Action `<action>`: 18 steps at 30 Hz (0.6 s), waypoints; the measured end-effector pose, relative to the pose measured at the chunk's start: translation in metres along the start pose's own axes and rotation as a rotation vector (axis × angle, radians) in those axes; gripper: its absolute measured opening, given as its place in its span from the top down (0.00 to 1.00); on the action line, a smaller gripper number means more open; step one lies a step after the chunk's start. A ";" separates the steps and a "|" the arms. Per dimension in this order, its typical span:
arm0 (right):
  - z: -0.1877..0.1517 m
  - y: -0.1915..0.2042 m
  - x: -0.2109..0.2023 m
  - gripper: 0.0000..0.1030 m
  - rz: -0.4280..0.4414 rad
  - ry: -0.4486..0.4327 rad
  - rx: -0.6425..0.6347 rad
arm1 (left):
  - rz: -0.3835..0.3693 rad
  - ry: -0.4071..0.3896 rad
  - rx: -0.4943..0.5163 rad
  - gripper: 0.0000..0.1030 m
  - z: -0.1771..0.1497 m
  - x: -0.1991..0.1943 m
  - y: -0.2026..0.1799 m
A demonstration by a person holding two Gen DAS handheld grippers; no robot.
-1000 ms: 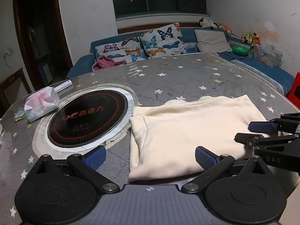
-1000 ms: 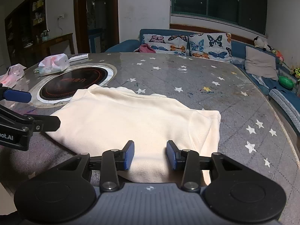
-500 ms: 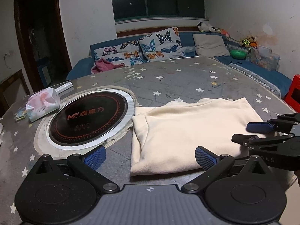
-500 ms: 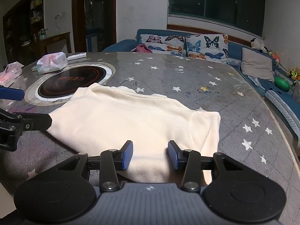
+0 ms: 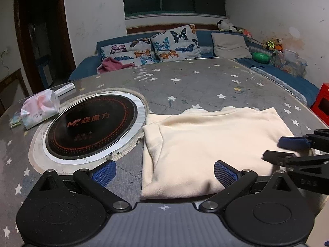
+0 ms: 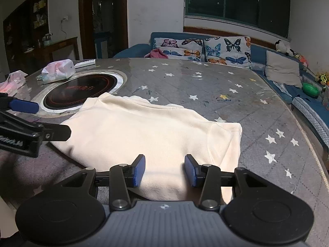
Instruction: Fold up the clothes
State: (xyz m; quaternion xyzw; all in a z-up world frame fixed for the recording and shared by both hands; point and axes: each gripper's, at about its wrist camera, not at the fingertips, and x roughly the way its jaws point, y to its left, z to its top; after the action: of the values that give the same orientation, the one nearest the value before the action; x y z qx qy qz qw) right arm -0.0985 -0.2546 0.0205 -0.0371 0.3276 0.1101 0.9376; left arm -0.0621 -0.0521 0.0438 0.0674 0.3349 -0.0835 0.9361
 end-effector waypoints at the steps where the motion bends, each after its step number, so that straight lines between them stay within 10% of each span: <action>1: 0.001 -0.001 -0.002 0.57 0.002 -0.002 0.004 | 0.002 0.002 0.000 0.00 0.000 0.001 0.001; 18: 0.020 -0.042 0.030 0.66 -0.041 0.024 0.095 | 0.006 0.045 0.000 0.00 0.007 0.030 0.010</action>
State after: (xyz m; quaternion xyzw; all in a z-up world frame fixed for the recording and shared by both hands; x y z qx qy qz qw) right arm -0.0544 -0.2871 0.0173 -0.0005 0.3427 0.0749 0.9365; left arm -0.0331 -0.0474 0.0312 0.0700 0.3557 -0.0793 0.9286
